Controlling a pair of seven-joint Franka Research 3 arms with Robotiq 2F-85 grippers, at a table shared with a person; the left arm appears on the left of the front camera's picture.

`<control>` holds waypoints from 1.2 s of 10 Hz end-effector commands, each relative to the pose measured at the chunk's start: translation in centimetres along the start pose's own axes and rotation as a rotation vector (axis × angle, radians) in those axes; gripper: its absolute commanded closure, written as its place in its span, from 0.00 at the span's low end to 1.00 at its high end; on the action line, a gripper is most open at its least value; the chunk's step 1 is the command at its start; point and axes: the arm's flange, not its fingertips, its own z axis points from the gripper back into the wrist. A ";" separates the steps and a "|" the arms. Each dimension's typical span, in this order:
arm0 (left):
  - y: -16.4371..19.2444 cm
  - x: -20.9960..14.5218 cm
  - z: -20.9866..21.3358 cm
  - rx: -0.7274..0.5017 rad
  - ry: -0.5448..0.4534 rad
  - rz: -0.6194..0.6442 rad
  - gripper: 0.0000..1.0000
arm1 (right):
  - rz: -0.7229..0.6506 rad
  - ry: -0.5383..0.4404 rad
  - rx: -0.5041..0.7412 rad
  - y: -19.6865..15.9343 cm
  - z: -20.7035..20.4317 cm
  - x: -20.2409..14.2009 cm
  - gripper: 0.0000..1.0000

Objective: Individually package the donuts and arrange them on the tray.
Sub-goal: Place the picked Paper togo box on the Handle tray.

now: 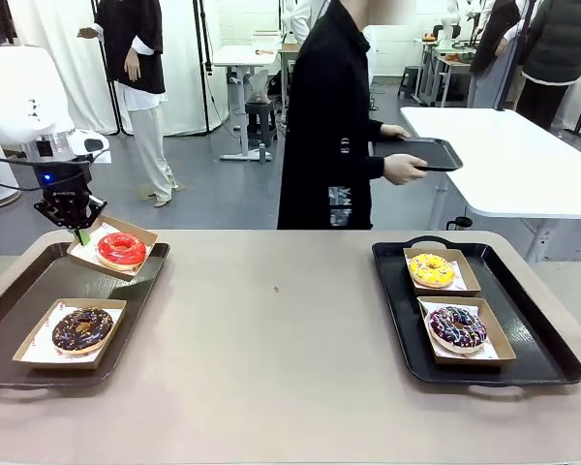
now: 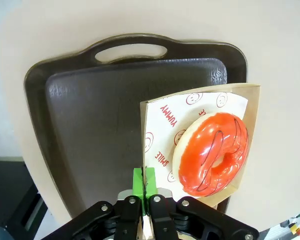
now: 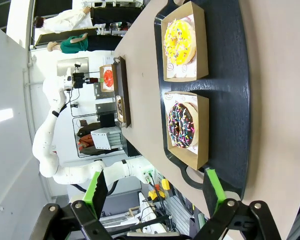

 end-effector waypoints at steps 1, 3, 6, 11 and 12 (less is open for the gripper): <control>1.0 0.2 -0.7 -0.028 -0.006 -0.038 0.99 | 0.003 0.007 0.004 0.1 0.1 0.1 0.00; 1.3 0.2 -3.0 -0.028 0.025 -0.034 0.99 | 0.003 0.007 0.004 0.1 0.1 0.1 0.00; 1.4 0.6 -4.7 -0.029 0.047 -0.032 0.99 | 0.003 0.007 0.004 0.1 0.1 0.1 0.00; 1.6 0.5 -4.5 -0.024 0.038 -0.041 0.00 | 0.003 0.007 0.004 0.1 0.1 0.1 0.00; 1.6 0.6 -4.3 -0.025 0.041 -0.042 0.00 | 0.003 0.007 0.004 0.1 0.1 0.1 0.00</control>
